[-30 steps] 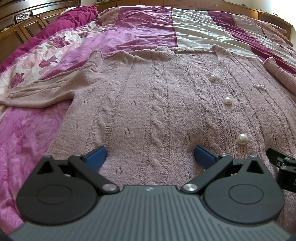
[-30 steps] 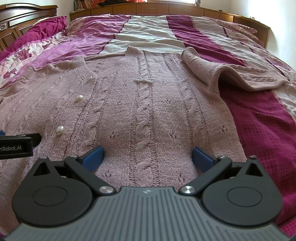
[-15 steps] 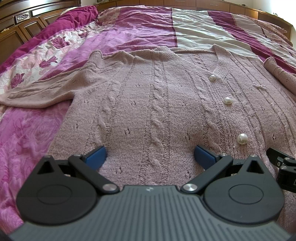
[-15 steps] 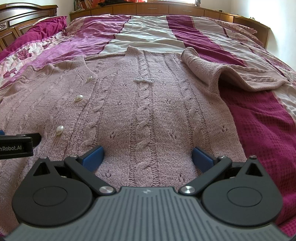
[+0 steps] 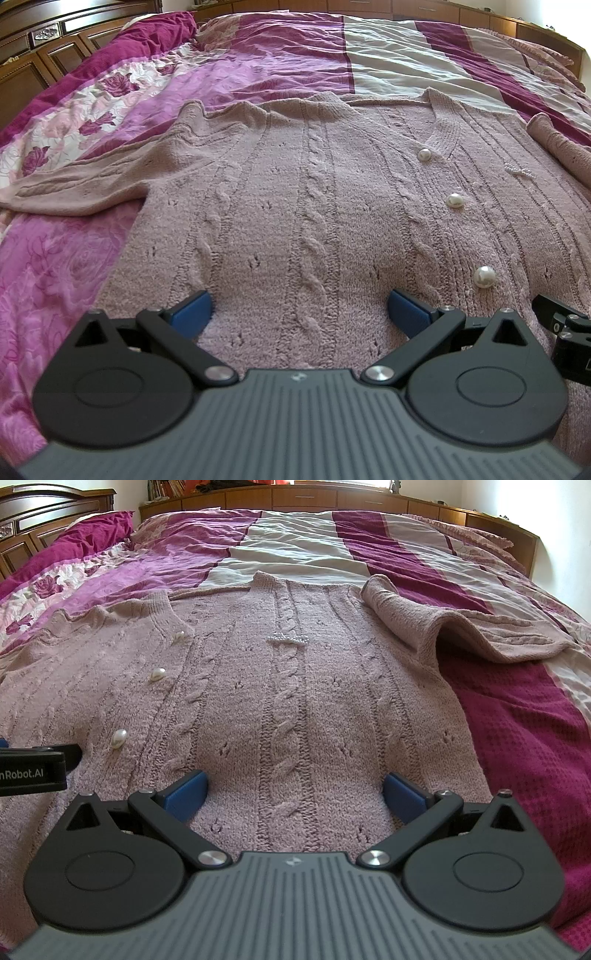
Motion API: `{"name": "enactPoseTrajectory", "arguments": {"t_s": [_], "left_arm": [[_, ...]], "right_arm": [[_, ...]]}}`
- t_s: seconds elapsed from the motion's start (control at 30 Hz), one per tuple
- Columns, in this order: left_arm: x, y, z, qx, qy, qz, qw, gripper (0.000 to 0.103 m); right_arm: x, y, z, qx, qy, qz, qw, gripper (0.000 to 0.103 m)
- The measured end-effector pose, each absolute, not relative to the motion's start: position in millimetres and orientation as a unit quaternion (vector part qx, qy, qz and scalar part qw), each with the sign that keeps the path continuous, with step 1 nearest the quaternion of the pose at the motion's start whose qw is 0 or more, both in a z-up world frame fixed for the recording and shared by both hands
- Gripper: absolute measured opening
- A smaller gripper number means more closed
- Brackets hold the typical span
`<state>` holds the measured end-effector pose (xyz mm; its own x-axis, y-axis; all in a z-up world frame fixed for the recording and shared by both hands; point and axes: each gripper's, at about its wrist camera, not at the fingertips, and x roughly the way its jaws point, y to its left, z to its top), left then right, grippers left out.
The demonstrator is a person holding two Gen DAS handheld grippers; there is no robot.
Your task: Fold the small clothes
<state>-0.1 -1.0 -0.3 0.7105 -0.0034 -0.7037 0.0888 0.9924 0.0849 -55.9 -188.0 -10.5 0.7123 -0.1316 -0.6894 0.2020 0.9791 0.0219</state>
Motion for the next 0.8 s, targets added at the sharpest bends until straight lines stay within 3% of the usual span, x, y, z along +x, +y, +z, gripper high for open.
{"name": "enactPoseTrajectory", "arguments": {"t_s": [0.8], "left_arm": [[2.2, 0.1, -0.2, 0.057, 0.38, -0.025, 0.923, 0.103]], "right_arm": [[-56.0, -187.4, -10.9, 0.047, 0.368, -0.091, 0.924, 0.103]]}}
